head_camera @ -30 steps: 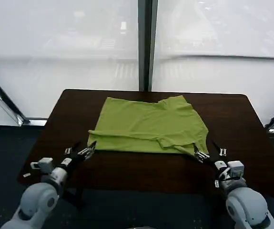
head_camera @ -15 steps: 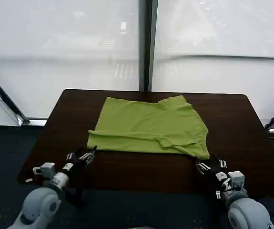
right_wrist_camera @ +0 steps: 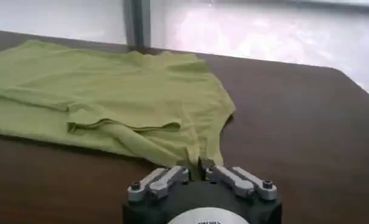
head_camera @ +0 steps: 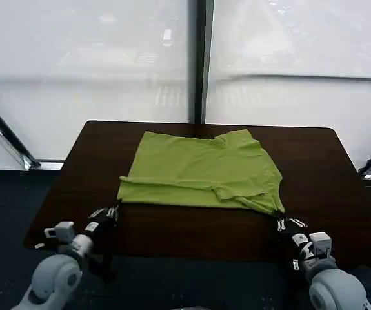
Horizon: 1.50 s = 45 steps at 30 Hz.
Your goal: Fold and organize the clothes.
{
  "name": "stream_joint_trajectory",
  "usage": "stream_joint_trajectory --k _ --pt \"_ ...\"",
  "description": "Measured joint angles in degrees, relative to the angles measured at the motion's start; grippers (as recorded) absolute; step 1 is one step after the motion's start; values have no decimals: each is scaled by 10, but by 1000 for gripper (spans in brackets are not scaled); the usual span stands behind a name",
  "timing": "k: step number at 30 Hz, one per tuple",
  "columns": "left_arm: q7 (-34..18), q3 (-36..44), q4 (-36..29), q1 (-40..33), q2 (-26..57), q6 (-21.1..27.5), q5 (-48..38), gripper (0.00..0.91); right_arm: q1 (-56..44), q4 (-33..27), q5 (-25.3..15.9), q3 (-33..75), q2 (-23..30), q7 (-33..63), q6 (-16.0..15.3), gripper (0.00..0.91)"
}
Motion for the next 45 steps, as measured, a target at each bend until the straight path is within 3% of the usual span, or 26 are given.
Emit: stream_joint_trajectory --k 12,22,23,24,34,39,45 --pt "3 -61 -51 112 0 -13 9 0 -35 33 0 -7 -11 0 -2 0" --pt "-3 -90 -58 147 -5 -7 -3 0 -42 50 6 -3 -21 -4 -22 0" --pt "-4 -92 -60 148 -6 -4 -4 878 -42 53 10 -1 -23 -3 -28 809" --pt "-4 -94 -62 150 -6 -2 -4 878 -42 57 15 0 -25 -2 -35 878" --pt "-25 -130 -106 172 7 64 -18 878 26 58 93 20 -60 5 -58 878" --pt "-34 -150 -122 141 23 86 -43 878 145 -3 121 -3 -63 9 -82 878" --pt "-37 -120 -105 28 45 124 -94 878 297 -102 154 -63 -50 25 -112 878"
